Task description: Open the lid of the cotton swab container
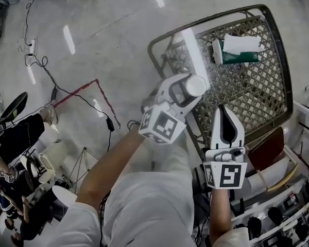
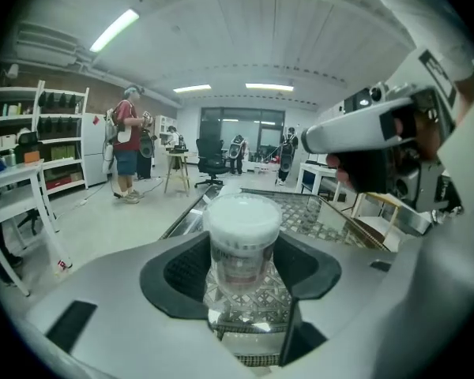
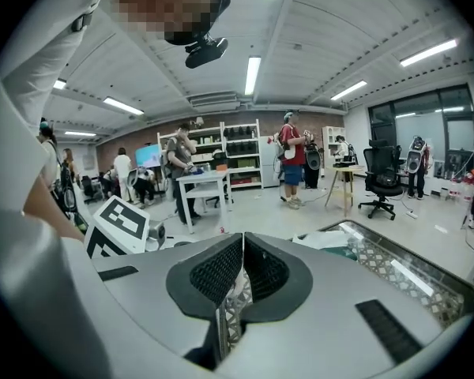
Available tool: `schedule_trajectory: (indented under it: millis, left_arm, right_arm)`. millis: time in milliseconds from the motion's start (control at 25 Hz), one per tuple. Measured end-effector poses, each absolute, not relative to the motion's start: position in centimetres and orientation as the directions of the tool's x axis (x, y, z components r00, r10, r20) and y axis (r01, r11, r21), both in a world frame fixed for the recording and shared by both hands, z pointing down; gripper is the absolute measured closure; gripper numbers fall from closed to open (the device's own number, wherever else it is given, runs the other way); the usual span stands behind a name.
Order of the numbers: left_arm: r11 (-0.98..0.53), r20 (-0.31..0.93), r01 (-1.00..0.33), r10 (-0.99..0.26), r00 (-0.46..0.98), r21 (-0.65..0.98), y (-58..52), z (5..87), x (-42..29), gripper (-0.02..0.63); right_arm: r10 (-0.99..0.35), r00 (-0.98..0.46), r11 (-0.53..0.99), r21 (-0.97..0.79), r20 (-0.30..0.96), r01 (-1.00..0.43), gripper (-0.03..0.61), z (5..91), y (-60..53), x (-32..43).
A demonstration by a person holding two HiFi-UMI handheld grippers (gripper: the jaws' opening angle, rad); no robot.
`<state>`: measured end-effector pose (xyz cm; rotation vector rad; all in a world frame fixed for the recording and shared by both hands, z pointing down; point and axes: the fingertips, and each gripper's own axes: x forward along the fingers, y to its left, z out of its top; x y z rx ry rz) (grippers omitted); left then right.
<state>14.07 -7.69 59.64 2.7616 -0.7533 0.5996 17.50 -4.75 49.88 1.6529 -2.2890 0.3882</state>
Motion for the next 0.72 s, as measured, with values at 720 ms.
schedule_trajectory:
  millis: [720]
  left_arm:
    - [-0.814, 0.354, -0.575, -0.515, 0.780, 0.083, -3.7, 43.6, 7.4, 0.371]
  right_arm:
    - [-0.872, -0.387, 0.400, -0.019, 0.299, -0.917, 0.577, 38.3, -1.5, 12.0]
